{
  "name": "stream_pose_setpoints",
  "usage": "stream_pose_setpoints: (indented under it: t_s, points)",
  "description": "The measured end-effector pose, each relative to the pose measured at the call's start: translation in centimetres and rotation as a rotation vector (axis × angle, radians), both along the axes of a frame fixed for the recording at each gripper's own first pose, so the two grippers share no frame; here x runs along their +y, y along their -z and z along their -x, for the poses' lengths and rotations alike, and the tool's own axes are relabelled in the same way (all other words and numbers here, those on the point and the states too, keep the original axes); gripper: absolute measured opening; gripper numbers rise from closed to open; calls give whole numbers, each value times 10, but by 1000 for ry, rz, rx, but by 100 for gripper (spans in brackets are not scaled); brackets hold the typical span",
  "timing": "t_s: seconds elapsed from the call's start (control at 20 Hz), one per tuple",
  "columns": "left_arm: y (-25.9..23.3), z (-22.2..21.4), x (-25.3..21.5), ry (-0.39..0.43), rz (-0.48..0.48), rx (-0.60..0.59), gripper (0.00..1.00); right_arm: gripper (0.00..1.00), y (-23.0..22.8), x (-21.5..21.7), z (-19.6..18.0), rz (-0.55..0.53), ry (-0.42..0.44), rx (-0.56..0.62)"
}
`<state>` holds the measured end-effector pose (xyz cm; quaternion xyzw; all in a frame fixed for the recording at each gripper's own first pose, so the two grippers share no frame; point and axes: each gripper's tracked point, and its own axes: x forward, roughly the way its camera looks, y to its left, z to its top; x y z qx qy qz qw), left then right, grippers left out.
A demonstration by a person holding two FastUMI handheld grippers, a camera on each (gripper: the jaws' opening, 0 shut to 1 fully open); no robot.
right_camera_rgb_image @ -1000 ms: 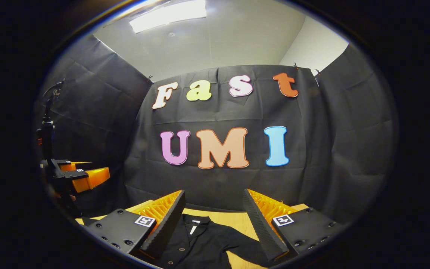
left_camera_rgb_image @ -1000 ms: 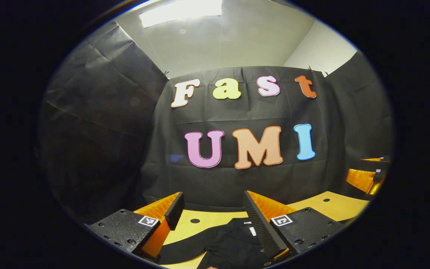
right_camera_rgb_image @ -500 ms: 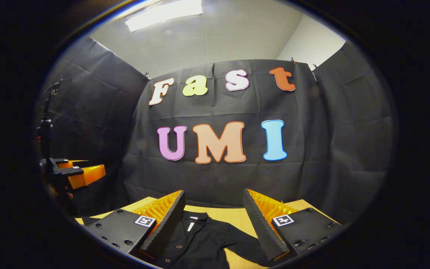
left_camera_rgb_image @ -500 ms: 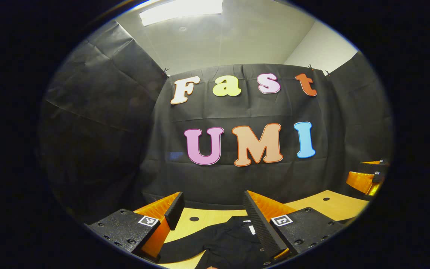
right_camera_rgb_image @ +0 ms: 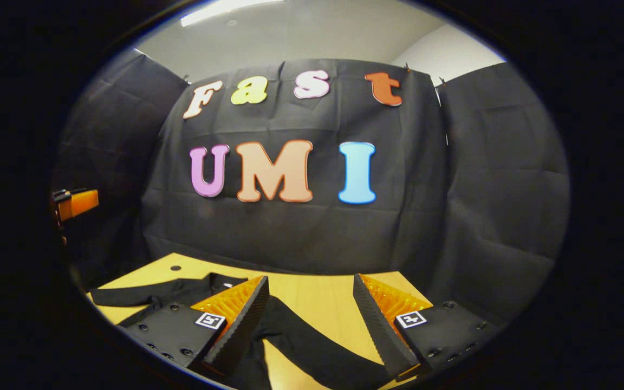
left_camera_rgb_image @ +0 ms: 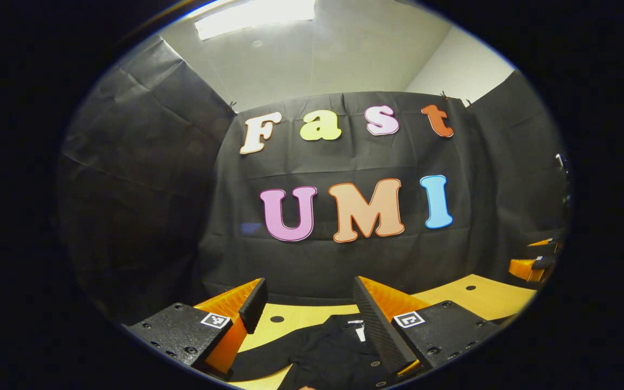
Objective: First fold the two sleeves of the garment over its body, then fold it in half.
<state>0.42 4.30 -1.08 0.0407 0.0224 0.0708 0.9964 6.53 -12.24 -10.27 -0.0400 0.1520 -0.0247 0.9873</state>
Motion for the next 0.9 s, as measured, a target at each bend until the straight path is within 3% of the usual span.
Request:
stream_pose_setpoints:
  t_s: [0.4,0.9]
  points:
    - [-1,-8,-43,21,-13,7,93,98,102,-83,20,-3,44,270]
    - [18,0,-88,-23,-24,55,94,99,241,-138,78,24,-17,709]
